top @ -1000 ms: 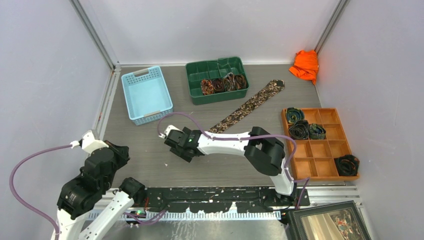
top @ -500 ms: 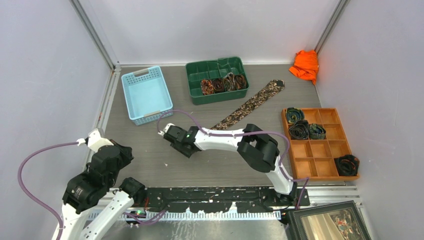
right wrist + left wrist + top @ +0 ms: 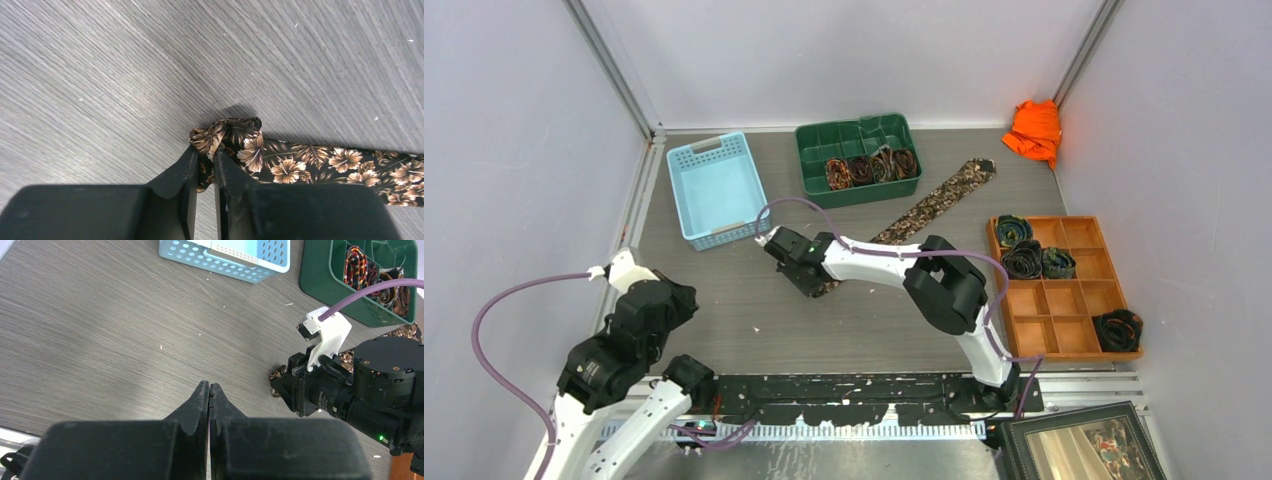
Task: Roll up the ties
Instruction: Roll the tie at the center of the board.
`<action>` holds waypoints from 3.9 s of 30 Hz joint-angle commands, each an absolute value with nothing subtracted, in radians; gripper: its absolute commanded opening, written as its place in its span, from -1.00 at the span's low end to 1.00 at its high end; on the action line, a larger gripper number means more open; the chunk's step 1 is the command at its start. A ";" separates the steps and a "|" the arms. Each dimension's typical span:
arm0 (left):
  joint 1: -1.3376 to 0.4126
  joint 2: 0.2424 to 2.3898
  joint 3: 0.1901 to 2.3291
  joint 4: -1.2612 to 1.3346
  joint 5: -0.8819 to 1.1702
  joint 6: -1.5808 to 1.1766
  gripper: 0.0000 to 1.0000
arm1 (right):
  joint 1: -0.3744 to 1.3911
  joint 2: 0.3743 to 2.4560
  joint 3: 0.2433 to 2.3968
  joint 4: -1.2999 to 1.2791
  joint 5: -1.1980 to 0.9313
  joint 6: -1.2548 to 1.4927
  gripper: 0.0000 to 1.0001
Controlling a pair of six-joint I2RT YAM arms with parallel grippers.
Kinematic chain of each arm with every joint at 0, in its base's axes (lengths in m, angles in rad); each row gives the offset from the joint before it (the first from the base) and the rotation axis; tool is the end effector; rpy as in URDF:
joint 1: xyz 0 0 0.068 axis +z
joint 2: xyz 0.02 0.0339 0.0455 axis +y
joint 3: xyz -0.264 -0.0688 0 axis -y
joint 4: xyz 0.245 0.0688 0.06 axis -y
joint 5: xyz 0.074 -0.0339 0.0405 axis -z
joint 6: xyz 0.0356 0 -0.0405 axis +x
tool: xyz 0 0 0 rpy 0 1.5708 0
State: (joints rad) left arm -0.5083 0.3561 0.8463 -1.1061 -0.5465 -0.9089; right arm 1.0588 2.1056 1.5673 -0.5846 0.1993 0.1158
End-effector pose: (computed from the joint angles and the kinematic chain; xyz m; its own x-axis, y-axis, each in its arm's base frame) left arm 0.0489 -0.0061 0.3135 -0.3459 -0.5788 -0.7385 -0.3703 0.8074 -0.4594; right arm 0.2231 0.3826 0.1684 -0.5325 -0.7164 -0.4508 -0.7560 0.6420 -0.1272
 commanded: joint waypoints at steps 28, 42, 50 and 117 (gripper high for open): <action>-0.505 0.723 0.874 -0.655 -0.361 -0.804 -1.00 | 0.775 1.951 1.223 -0.061 -0.677 0.862 -0.66; -0.504 0.827 0.874 -0.558 -0.284 -0.821 -1.00 | 0.704 1.908 1.001 0.330 -0.815 1.127 -0.66; -0.505 0.877 0.867 -0.517 -0.247 -0.833 -1.00 | 0.673 1.904 1.026 0.080 -0.755 0.940 -0.66; -0.506 1.610 0.572 0.307 0.192 -0.954 -1.00 | 0.741 1.718 0.802 0.019 -0.424 0.757 -0.98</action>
